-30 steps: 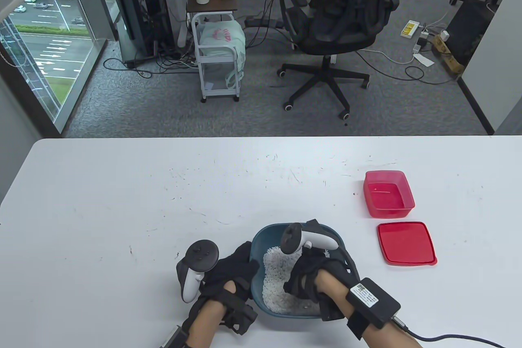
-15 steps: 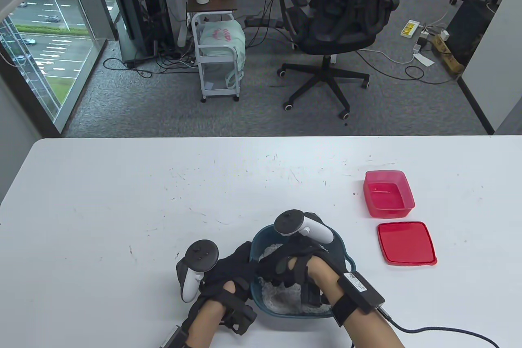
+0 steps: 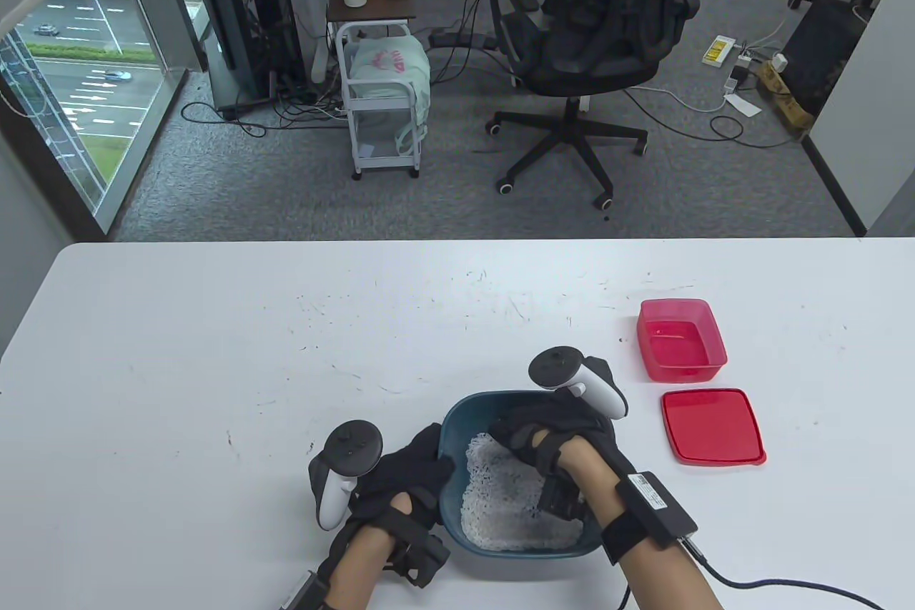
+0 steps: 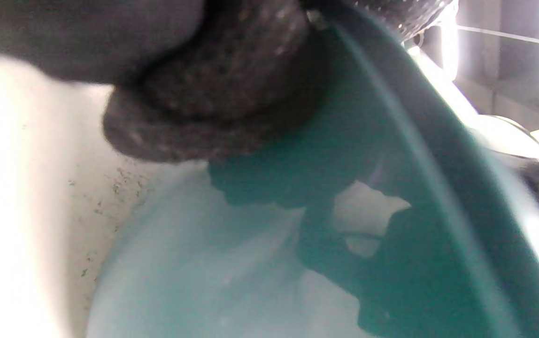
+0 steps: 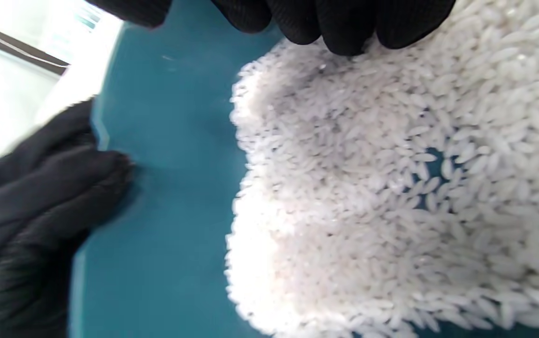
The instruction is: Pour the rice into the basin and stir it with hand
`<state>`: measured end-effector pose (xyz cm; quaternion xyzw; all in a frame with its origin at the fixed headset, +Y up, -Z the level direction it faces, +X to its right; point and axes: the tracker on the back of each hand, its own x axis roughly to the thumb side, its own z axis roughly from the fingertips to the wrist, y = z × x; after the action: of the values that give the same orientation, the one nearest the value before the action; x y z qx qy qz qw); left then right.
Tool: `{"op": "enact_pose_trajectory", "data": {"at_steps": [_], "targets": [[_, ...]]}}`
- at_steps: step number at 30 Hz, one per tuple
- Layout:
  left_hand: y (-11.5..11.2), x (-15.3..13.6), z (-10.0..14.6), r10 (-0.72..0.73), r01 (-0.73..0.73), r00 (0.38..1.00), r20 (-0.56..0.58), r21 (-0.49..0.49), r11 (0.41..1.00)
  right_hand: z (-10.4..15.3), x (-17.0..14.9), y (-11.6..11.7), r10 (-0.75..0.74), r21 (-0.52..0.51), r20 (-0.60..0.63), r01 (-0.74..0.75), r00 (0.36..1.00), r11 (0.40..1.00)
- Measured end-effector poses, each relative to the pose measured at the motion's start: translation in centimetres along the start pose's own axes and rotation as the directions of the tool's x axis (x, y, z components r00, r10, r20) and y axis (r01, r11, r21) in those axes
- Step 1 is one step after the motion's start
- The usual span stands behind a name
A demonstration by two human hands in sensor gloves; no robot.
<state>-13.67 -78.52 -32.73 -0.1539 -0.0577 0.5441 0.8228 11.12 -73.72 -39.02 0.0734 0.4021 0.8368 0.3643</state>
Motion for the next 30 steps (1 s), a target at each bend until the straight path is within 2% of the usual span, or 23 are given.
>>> {"op": "enact_pose_trajectory", "data": {"at_steps": [1,3,5,6,8,11,12,13,15,17,19,21,26,28,30], "targets": [[0.1,0.0,0.0,-0.004,0.004,1.000,0.004,-0.004,1.000,0.5,0.3,0.0,0.004,-0.025,0.077,-0.002,0.997,1.000],[0.7,0.3,0.3,-0.062,0.062,0.998,0.013,0.056,0.997,2.0,1.1,0.0,0.083,-0.095,0.189,-0.065,0.978,0.993],[2.1,1.0,0.8,-0.185,0.175,0.982,0.034,0.185,0.967,4.1,2.1,0.2,0.235,-0.212,0.328,-0.171,0.915,0.962],[2.5,1.3,1.0,-0.218,0.204,0.975,0.043,0.216,0.955,4.9,2.4,0.4,0.302,-0.275,0.363,-0.207,0.881,0.939],[3.6,2.4,1.6,-0.290,0.251,0.952,0.102,0.287,0.924,7.2,3.2,0.8,0.501,-0.473,0.414,-0.291,0.760,0.832],[4.6,4.9,3.0,-0.447,0.366,0.872,0.199,0.341,0.866,10.3,3.9,1.4,0.727,-0.665,0.336,-0.395,0.599,0.633],[4.9,6.0,3.7,-0.548,0.448,0.810,0.210,0.381,0.809,11.3,3.9,1.6,0.781,-0.711,0.284,-0.424,0.556,0.561],[5.0,6.6,4.1,-0.610,0.500,0.765,0.205,0.409,0.764,12.0,3.9,1.6,0.807,-0.724,0.247,-0.451,0.537,0.522],[5.2,8.2,4.9,-0.768,0.638,0.621,0.156,0.469,0.610,13.4,3.5,1.5,0.855,-0.741,0.161,-0.513,0.492,0.434],[5.4,9.0,5.2,-0.873,0.755,0.478,0.097,0.463,0.465,14.7,2.7,1.1,0.869,-0.767,0.118,-0.511,0.481,0.387],[6.0,9.0,5.3,-0.921,0.819,0.388,0.030,0.447,0.359,15.5,1.4,0.4,0.865,-0.786,0.091,-0.497,0.494,0.367],[6.7,8.1,5.0,-0.930,0.837,0.368,0.002,0.435,0.332,15.9,-0.2,-0.3,0.843,-0.792,0.079,-0.481,0.532,0.377],[7.4,4.7,3.6,-0.925,0.860,0.380,-0.026,0.377,0.343,15.5,-4.8,-2.4,0.779,-0.811,0.021,-0.445,0.627,0.380],[7.3,3.6,3.3,-0.937,0.891,0.346,-0.041,0.327,0.315,14.9,-6.5,-3.0,0.767,-0.811,-0.021,-0.460,0.642,0.362],[7.3,3.1,3.0,-0.935,0.890,0.352,-0.042,0.324,0.321,14.3,-7.8,-3.7,0.755,-0.786,-0.058,-0.496,0.653,0.369]]}}
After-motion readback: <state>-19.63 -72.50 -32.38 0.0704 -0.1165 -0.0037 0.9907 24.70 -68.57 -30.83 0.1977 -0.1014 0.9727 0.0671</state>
